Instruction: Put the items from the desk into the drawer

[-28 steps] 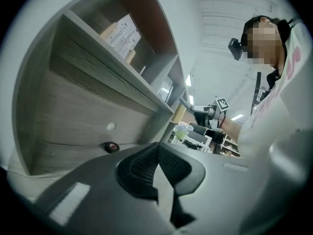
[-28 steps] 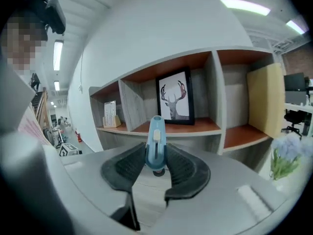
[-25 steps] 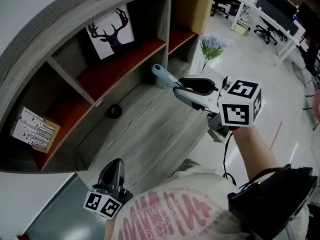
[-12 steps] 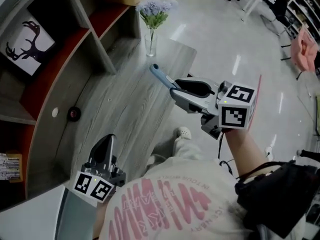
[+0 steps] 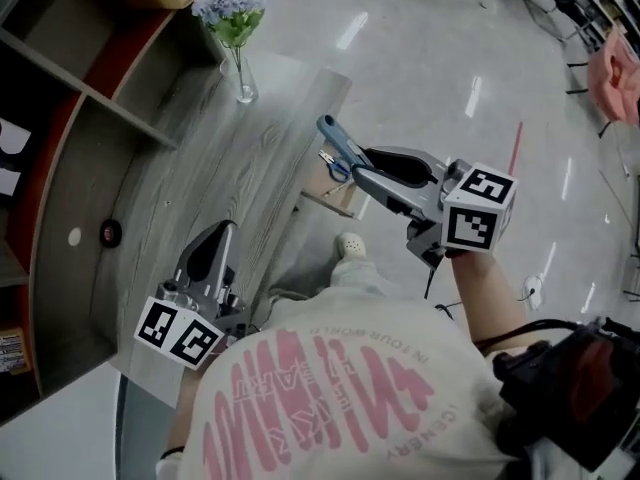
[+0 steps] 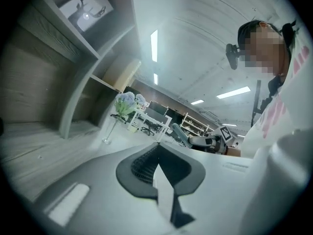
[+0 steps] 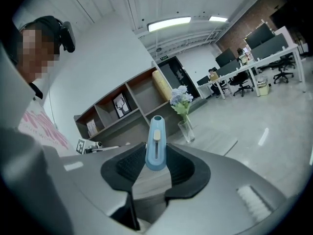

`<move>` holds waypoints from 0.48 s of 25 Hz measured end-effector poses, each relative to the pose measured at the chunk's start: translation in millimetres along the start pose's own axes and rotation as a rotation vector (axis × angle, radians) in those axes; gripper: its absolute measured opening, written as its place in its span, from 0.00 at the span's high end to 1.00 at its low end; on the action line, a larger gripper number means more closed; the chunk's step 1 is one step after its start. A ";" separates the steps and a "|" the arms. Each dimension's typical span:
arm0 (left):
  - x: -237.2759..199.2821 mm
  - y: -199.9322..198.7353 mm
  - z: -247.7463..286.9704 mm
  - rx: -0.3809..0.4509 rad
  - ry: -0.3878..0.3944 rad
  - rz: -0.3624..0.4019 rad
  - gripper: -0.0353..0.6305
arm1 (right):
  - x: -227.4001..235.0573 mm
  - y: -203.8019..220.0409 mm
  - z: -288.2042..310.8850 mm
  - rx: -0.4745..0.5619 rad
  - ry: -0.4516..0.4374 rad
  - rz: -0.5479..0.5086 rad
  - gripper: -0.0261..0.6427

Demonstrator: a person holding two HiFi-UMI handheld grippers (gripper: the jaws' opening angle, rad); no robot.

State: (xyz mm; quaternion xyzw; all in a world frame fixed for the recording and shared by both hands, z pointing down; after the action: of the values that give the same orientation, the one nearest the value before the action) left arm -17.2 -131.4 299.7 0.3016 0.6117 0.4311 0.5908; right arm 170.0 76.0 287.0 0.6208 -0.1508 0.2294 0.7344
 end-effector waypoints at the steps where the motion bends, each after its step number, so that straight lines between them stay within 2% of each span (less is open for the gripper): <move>1: 4.9 3.1 11.3 -0.006 0.006 -0.005 0.92 | 8.9 1.3 -6.6 -0.001 0.003 0.012 0.76; 6: 37.4 21.1 76.7 -0.058 0.017 -0.029 0.92 | 61.5 2.5 -44.3 -0.025 0.022 0.074 0.76; 12: 46.3 49.9 134.9 -0.093 0.018 -0.054 0.92 | 115.3 26.4 -54.3 -0.121 0.015 0.088 0.75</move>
State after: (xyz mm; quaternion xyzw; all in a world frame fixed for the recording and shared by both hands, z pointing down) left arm 102.9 -45.4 331.8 0.2535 0.6042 0.4456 0.6101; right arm 250.7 149.7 357.7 0.5665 -0.1858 0.2565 0.7608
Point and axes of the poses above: the fingertips, and each gripper's own axes: z forward along the fingers, x to its right, y out of its underside, the point moved 6 cm from there along -z, backward along the fingers, and after that the axes turned 5 degrees about x, right-handed, at the moved point
